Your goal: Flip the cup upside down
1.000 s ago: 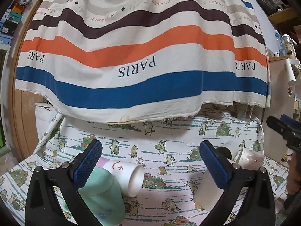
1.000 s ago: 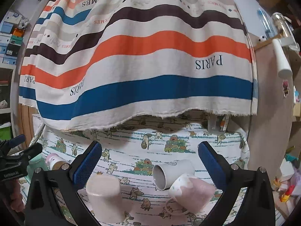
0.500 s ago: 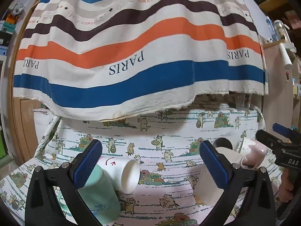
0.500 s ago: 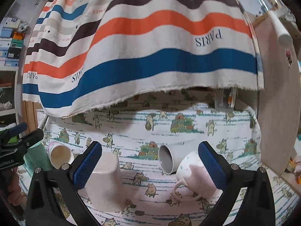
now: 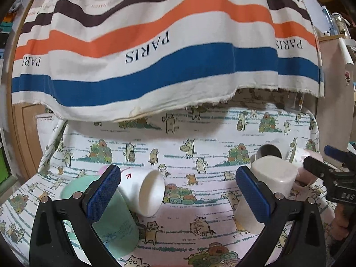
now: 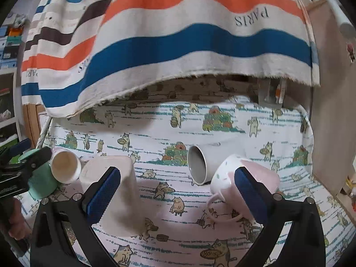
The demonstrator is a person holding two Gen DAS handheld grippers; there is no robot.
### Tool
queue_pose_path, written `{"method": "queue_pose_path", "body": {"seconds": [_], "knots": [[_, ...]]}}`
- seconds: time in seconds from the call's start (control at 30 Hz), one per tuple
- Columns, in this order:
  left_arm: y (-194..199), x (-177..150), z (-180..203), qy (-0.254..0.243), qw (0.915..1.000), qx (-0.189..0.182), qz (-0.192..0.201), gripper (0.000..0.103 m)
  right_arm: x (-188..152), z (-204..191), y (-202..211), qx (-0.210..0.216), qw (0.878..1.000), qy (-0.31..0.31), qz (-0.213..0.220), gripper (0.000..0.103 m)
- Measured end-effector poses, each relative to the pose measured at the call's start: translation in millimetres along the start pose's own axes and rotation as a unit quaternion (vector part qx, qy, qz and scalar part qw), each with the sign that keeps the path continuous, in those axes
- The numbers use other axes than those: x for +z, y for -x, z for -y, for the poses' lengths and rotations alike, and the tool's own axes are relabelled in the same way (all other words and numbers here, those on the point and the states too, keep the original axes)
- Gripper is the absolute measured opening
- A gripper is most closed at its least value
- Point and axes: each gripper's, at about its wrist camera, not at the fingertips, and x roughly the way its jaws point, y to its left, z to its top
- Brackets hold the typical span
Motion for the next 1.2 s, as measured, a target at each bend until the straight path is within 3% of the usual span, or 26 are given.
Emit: {"method": "queue_pose_path", "body": {"seconds": [1.2], "knots": [[-5.3, -2.5, -0.6, -0.004, 0.9999, 0.001, -0.014, 0.103, -0.3, -0.6, 2.1, -0.002, 1.000, 0.003, -0.004, 0.103]]}}
